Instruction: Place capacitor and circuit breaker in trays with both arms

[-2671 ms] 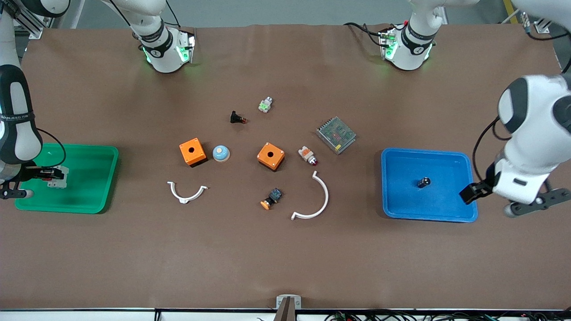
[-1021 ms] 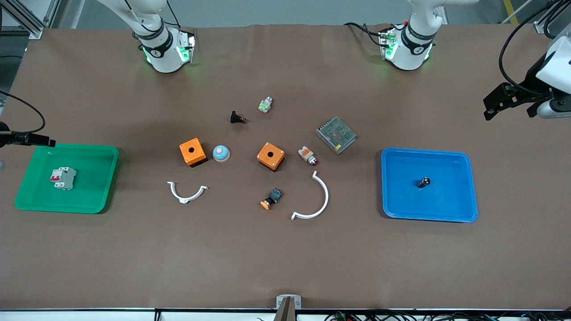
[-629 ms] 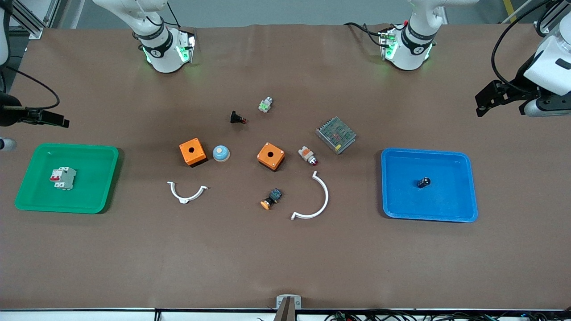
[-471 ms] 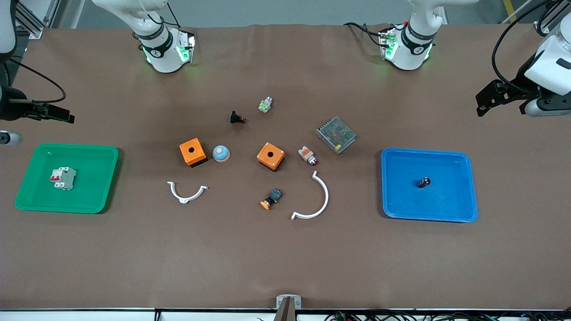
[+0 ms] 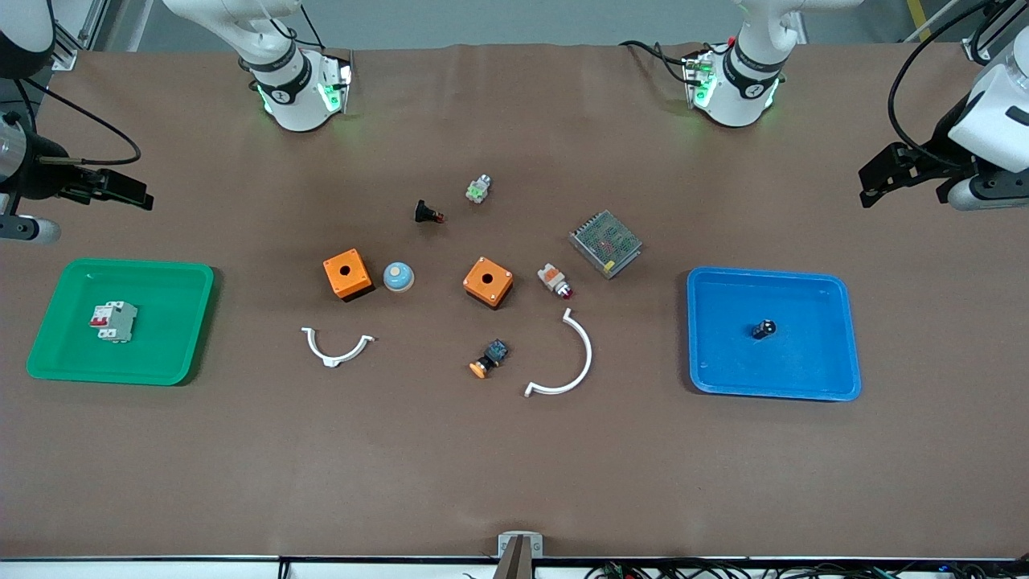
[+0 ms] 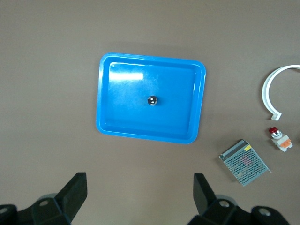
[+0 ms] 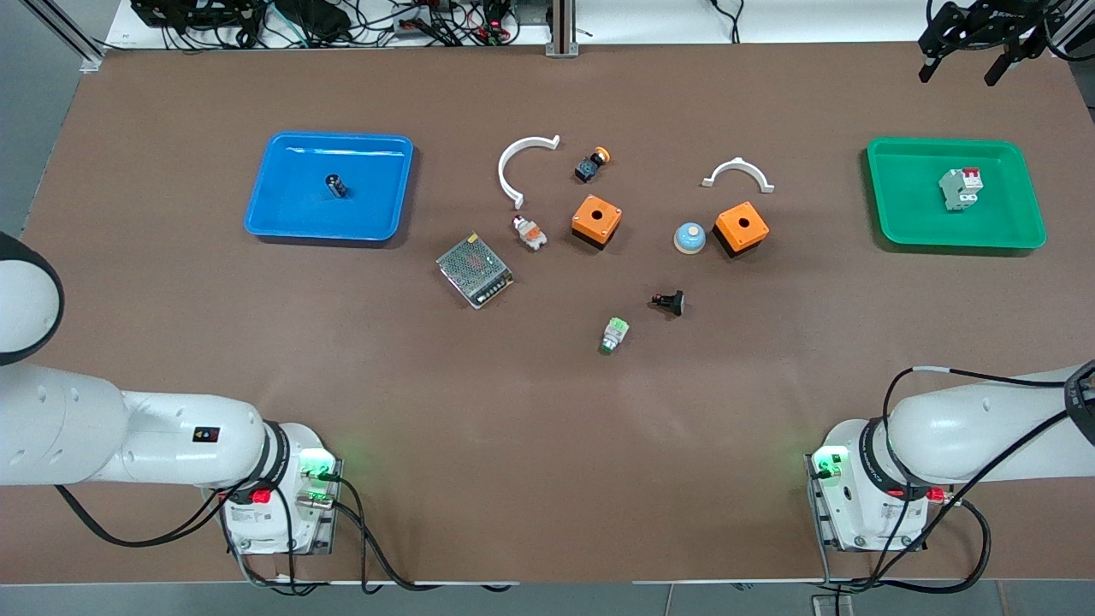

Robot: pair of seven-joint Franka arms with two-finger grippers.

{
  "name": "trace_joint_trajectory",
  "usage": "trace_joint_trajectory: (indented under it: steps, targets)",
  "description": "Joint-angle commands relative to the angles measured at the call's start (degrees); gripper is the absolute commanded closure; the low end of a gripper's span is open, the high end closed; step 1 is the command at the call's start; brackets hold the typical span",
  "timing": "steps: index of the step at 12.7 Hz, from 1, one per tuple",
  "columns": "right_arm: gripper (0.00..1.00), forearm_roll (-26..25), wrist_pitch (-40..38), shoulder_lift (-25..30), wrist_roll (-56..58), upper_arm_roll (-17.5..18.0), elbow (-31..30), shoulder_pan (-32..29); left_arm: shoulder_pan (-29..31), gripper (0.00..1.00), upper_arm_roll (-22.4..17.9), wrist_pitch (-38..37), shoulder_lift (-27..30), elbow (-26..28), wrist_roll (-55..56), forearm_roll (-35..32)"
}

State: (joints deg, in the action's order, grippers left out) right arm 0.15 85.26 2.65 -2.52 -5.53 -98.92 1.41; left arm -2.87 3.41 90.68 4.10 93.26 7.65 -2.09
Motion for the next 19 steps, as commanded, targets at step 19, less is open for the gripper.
trace_joint_trajectory:
  steps: [19]
  targets:
    - [0.0,0.9,7.8,-0.7,-0.6,-0.7,7.3,-0.2,1.4,0.0,0.0,-0.9,0.0,-1.8,-1.2,0.6]
